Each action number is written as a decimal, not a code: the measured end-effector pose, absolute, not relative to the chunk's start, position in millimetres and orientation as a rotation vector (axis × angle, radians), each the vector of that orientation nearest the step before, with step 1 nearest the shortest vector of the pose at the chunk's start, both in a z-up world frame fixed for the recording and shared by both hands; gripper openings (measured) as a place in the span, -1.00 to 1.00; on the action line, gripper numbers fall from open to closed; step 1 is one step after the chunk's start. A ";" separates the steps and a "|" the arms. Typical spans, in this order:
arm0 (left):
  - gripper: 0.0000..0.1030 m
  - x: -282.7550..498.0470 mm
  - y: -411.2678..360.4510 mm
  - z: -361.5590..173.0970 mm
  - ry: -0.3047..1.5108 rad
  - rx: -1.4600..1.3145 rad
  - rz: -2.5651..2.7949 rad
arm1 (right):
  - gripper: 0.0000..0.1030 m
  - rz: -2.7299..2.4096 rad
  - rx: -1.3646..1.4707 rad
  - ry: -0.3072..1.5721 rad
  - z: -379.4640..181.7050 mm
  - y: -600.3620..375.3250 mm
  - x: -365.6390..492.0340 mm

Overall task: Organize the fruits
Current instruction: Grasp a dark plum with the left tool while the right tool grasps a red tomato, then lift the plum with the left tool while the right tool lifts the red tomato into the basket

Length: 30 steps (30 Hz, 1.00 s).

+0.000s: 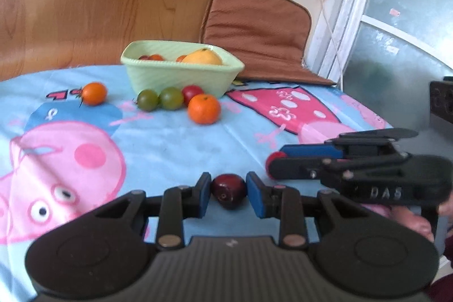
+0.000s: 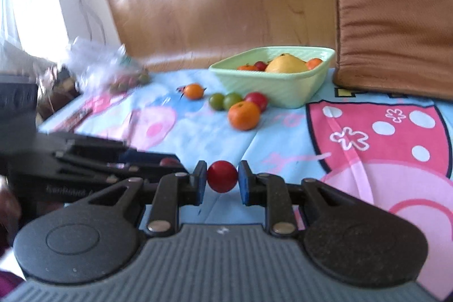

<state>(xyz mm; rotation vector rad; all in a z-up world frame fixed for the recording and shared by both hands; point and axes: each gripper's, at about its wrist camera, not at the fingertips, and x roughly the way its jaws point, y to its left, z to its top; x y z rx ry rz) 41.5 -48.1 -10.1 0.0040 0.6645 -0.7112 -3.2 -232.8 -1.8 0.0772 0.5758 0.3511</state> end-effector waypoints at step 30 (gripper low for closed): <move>-0.47 46.7 -46.0 -10.4 0.660 -0.027 -0.674 | -0.44 0.243 0.166 0.579 -12.0 -229.6 -1.2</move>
